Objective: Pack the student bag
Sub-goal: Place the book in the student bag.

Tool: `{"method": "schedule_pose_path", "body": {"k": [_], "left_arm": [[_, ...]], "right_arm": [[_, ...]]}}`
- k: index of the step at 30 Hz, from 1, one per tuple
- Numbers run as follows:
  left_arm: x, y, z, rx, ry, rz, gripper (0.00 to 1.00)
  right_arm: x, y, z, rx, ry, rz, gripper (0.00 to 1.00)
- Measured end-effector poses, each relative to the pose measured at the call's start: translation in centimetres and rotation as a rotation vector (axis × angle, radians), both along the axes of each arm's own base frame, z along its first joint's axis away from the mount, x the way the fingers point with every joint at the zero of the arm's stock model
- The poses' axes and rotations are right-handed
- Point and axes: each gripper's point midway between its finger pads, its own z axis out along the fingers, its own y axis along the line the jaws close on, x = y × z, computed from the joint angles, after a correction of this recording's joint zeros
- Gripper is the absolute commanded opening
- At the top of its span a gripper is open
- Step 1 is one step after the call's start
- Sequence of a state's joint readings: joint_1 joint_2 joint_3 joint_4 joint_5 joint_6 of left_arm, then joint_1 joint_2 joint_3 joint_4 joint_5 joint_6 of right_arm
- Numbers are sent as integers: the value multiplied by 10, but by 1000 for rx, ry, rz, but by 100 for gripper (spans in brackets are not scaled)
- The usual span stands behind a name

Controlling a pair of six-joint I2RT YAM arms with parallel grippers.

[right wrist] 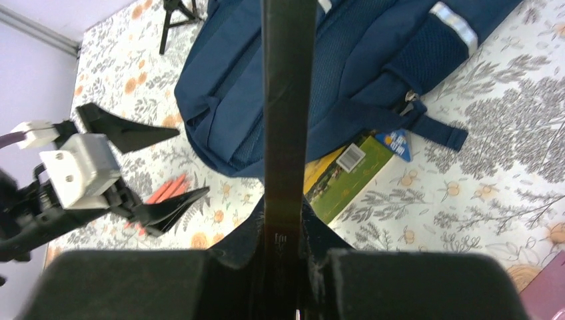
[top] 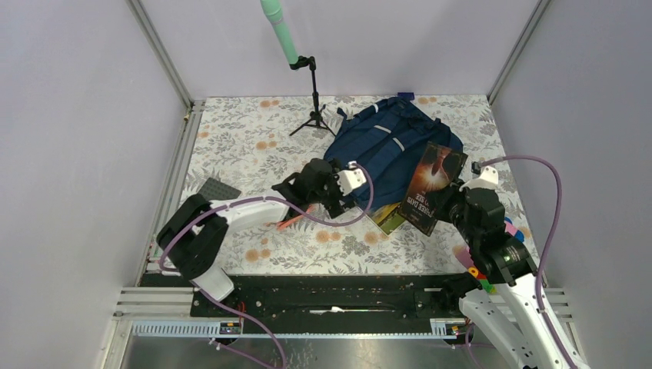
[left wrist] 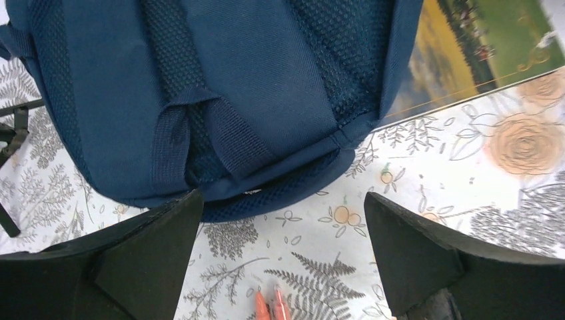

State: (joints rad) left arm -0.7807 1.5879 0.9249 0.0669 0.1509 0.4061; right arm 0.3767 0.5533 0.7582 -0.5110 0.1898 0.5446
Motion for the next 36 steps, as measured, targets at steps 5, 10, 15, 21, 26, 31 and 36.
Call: {"method": "schedule_pose_path", "body": {"k": [5, 10, 15, 21, 26, 31, 36], "left_arm": [[10, -10, -21, 77, -93, -25, 98], [19, -14, -33, 133, -162, -19, 87], [27, -16, -37, 148, -181, 5, 40], [37, -26, -19, 117, -193, 37, 2], [42, -35, 13, 80, -211, 49, 0], [54, -51, 65, 18, -240, 63, 0], [64, -63, 109, -54, -275, 85, 0]], "right_arm": [[-10, 7, -17, 40, 52, 33, 0], [-17, 15, -22, 83, 86, 59, 0], [-28, 21, -18, 132, 87, 91, 0], [-44, 20, -21, 164, 113, 96, 0], [-54, 28, -43, 219, 185, 115, 0], [-63, 40, -75, 286, 304, 128, 0], [-62, 56, -93, 386, 370, 145, 0]]}}
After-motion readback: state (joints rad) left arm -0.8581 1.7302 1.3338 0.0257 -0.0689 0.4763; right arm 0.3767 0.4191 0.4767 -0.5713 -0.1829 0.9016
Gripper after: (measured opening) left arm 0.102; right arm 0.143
